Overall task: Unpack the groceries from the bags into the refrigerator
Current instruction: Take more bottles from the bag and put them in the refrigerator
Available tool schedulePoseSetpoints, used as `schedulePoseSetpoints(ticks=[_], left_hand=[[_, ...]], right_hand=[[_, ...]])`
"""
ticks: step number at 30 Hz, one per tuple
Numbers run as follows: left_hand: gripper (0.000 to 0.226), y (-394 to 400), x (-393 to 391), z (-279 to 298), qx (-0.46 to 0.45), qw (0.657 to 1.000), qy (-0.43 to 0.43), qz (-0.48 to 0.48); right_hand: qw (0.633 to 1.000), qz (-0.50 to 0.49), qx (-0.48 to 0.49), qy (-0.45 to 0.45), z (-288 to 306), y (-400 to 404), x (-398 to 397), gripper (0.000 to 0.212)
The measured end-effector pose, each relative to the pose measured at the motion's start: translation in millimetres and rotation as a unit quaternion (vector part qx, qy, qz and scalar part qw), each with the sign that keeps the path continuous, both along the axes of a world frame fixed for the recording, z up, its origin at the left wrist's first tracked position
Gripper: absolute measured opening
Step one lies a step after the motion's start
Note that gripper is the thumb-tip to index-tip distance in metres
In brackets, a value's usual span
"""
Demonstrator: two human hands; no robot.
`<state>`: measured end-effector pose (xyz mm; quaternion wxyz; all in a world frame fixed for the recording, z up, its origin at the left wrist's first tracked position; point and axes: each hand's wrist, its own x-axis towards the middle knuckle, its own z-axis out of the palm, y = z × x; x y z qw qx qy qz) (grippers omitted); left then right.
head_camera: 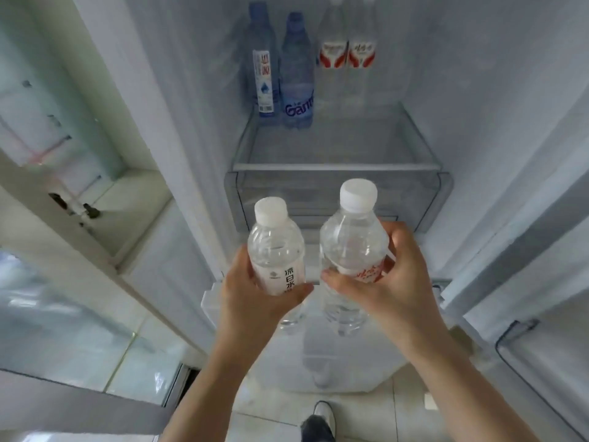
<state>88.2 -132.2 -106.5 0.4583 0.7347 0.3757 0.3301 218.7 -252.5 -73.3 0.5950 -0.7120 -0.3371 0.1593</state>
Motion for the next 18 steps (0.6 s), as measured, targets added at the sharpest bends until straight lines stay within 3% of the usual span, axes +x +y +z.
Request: schedulePoseSetpoints(ticks=[11,18], left_hand=[[0.054,77.8,114.6,68.8,0.019,0.997,-0.076,0.014],[0.062,118.4,160.9,93.2,0.017,0.994,-0.099,-0.029]], right_hand=[[0.996,-0.055,0.063,-0.021,48.0,72.6,98.4,0.063],[0.988,-0.105,0.109,-0.016,77.9,105.8,126.9,0.053]])
